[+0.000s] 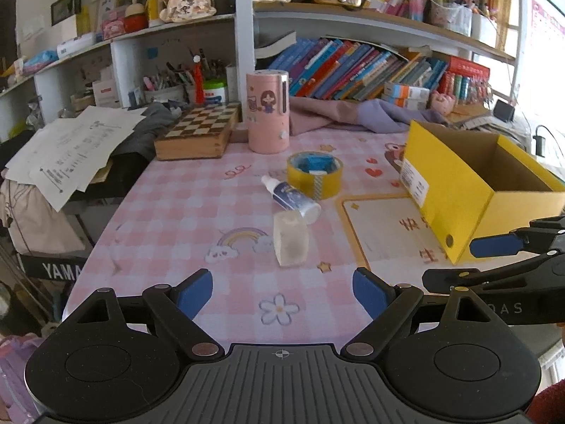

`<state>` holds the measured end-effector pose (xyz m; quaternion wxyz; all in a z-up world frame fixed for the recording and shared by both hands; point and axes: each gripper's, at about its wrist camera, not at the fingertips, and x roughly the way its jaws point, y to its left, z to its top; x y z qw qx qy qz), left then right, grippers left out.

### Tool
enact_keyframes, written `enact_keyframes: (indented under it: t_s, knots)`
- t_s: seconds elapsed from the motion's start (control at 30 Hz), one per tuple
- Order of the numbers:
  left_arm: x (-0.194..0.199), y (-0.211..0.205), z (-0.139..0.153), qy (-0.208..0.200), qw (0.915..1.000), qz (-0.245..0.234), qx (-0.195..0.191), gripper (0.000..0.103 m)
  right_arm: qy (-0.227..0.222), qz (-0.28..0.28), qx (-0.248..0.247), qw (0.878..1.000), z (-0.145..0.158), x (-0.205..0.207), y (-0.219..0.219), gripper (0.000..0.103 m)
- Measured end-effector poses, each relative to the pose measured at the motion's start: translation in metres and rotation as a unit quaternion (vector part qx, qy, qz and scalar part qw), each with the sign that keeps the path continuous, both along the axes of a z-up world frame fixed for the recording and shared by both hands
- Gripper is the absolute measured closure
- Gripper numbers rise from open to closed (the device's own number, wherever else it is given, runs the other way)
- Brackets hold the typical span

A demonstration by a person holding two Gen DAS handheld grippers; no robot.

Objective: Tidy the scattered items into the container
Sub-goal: 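Move both tools back from the yellow box toward the remaining items, then grasp the white cube item with the left tool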

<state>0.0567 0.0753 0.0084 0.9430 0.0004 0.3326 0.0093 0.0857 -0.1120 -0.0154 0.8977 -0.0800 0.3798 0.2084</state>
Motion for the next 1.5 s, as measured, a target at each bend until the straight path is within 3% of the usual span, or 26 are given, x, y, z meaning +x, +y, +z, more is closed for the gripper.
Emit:
enact_keyframes:
  t_s: [0.6, 0.97, 1.33, 1.5]
  knots:
    - [0.055, 0.02, -0.006, 0.01, 0.9993, 0.034, 0.01, 0.014, 0.007, 0.033, -0.004, 0.999, -0.006, 0.068, 0.026, 0.041]
    - [0.081, 0.017, -0.028, 0.042, 0.999, 0.012, 0.005, 0.017, -0.001, 0.029, -0.014, 0.999, -0.01, 0.099, 0.036, 0.046]
    - [0.118, -0.003, -0.054, 0.066, 0.9972, -0.03, 0.017, 0.042, 0.006, 0.036, 0.005, 0.999, -0.008, 0.133, 0.047, 0.046]
    - [0.129, -0.002, -0.064, 0.078, 0.9965, -0.029, 0.011, 0.055, 0.037, 0.053, 0.024, 0.998, -0.012, 0.152, 0.059, 0.046]
